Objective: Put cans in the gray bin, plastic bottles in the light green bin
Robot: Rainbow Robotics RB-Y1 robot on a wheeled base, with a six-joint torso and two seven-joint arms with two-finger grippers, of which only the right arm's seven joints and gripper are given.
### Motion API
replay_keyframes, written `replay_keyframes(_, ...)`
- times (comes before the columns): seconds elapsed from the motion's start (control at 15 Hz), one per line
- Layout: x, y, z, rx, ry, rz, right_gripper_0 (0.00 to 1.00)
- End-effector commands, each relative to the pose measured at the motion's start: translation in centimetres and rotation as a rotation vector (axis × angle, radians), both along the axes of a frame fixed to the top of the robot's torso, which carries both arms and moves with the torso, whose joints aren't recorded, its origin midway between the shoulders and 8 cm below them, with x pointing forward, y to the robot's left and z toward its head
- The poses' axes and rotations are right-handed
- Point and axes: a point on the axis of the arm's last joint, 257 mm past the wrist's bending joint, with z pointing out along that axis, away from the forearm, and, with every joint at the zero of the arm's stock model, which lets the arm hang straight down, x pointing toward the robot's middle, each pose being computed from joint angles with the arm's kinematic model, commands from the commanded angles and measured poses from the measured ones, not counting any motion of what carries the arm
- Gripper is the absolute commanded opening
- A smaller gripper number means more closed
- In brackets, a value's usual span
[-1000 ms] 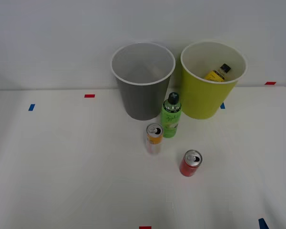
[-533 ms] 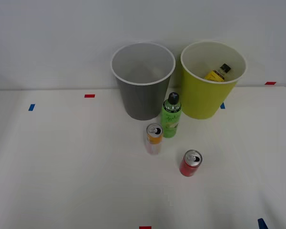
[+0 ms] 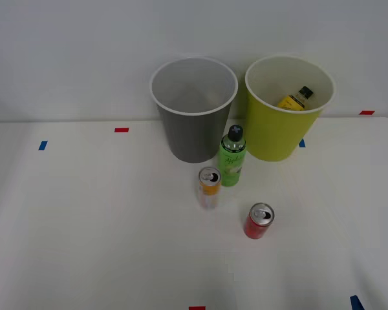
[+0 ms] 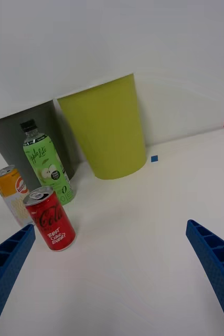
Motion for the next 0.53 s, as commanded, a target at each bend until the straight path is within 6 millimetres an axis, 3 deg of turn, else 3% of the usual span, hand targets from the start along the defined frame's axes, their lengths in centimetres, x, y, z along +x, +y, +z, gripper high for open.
replay_keyframes(0.07, 0.00, 0.00, 0.00, 0.000, 0.000, 0.000, 1.00)
replay_keyframes(0.53, 0.00, 0.00, 0.00, 0.000, 0.000, 0.000, 1.00)
